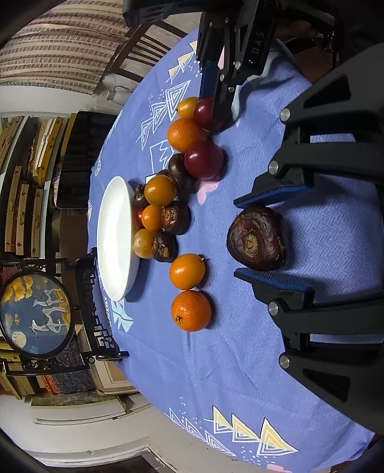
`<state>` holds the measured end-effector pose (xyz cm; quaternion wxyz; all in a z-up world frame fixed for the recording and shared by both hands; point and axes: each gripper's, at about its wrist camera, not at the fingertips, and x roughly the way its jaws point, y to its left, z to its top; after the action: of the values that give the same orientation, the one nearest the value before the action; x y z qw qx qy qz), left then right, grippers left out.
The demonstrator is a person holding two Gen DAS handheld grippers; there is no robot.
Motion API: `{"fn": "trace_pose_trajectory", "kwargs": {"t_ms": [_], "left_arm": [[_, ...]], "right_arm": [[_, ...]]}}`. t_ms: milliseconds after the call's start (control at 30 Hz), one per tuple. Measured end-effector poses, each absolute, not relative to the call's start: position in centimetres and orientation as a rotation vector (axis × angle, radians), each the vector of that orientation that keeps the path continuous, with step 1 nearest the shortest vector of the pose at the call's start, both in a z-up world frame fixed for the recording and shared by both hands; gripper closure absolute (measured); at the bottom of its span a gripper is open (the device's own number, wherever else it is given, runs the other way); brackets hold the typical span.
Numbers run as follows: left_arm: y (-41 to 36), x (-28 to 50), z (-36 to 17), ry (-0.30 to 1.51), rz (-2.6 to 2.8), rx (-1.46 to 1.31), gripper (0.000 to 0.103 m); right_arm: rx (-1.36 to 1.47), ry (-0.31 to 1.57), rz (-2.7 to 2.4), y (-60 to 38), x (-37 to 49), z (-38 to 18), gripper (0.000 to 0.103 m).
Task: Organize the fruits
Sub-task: 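Grasp a dark brown fruit with the left tool while the right tool grasps a red plum, then carry both fruits over the white plate and open both tools to drop them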
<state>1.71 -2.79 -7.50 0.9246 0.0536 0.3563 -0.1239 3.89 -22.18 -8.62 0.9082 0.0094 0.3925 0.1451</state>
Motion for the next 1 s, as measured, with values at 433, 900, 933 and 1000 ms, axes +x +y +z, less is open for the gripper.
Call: {"fn": "trace_pose_trajectory", "kwargs": {"t_ms": [433, 900, 933, 1000], "left_arm": [[-2.2, 2.8, -5.2, 0.695, -0.282, 0.078, 0.062], [-6.1, 19.2, -1.6, 0.75, -0.33, 0.103, 0.062], [-6.3, 20.0, -1.9, 0.759, -0.328, 0.105, 0.062], [-6.8, 22.7, -2.8, 0.792, -0.317, 0.111, 0.062]], "right_arm": [[0.063, 0.715, 0.359, -23.3, 4.0, -4.1, 0.065], [0.211, 0.842, 0.398, -25.0, 20.1, -2.7, 0.065], [0.216, 0.854, 0.396, -25.0, 21.1, -3.0, 0.065], [0.215, 0.875, 0.383, -24.8, 23.2, -3.8, 0.065]]}}
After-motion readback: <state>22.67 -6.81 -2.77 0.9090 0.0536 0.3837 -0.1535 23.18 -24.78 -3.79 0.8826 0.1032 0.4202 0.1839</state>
